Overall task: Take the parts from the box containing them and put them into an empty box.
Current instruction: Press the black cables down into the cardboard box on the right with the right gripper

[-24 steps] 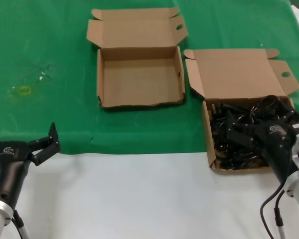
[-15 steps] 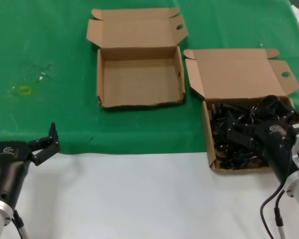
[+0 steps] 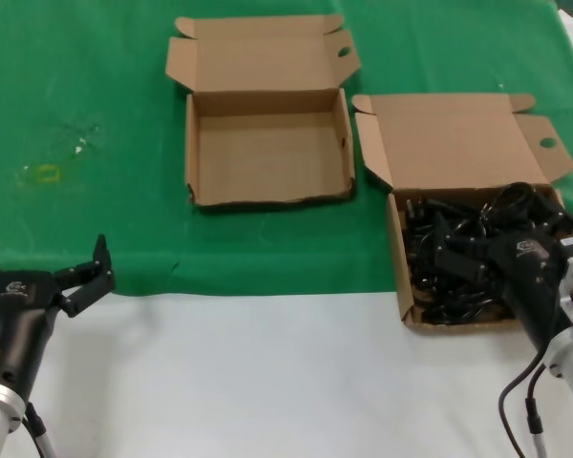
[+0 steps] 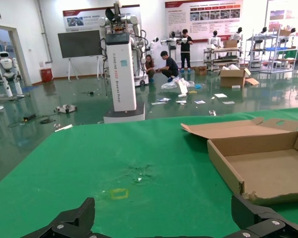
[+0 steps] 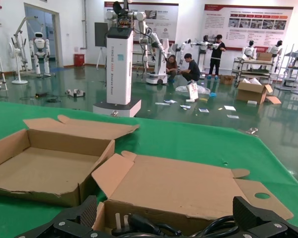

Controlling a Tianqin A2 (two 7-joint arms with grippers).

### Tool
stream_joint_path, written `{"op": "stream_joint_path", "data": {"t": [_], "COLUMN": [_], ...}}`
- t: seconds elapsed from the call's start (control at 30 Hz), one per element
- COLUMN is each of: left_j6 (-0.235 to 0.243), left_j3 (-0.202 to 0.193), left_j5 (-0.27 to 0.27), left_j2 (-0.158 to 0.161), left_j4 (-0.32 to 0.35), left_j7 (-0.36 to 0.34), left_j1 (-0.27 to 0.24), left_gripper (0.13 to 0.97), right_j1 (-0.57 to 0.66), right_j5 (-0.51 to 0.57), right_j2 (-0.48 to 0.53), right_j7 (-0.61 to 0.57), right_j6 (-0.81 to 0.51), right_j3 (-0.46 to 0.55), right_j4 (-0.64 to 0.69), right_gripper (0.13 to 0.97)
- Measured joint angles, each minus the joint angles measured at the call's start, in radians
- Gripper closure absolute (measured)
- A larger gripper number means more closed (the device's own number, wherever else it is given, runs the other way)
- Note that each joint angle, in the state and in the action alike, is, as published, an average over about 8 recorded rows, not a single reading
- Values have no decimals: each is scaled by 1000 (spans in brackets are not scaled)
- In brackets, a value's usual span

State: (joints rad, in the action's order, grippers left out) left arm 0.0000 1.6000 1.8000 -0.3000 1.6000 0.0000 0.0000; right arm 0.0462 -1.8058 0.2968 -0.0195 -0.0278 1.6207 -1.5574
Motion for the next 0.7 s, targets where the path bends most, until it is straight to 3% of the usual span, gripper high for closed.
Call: {"op": "stream_joint_path", "data": {"t": [0.3,0.7], "left_j6": [0,0], "left_j3": [0,0], "left_j5": [0,0], "left_j2": [0,0], "left_j4": [0,0], "left_j7": [0,0], "left_j1": [0,0], "left_gripper": [160,326], "right_j1": [0,23], "right_j5": [0,-2], "right_j2": [0,26], "right_j7": [0,2], "right_j6": [0,-14], "right_j3": [0,0], "right_j4": [0,-2], "right_gripper": [129,129]}}
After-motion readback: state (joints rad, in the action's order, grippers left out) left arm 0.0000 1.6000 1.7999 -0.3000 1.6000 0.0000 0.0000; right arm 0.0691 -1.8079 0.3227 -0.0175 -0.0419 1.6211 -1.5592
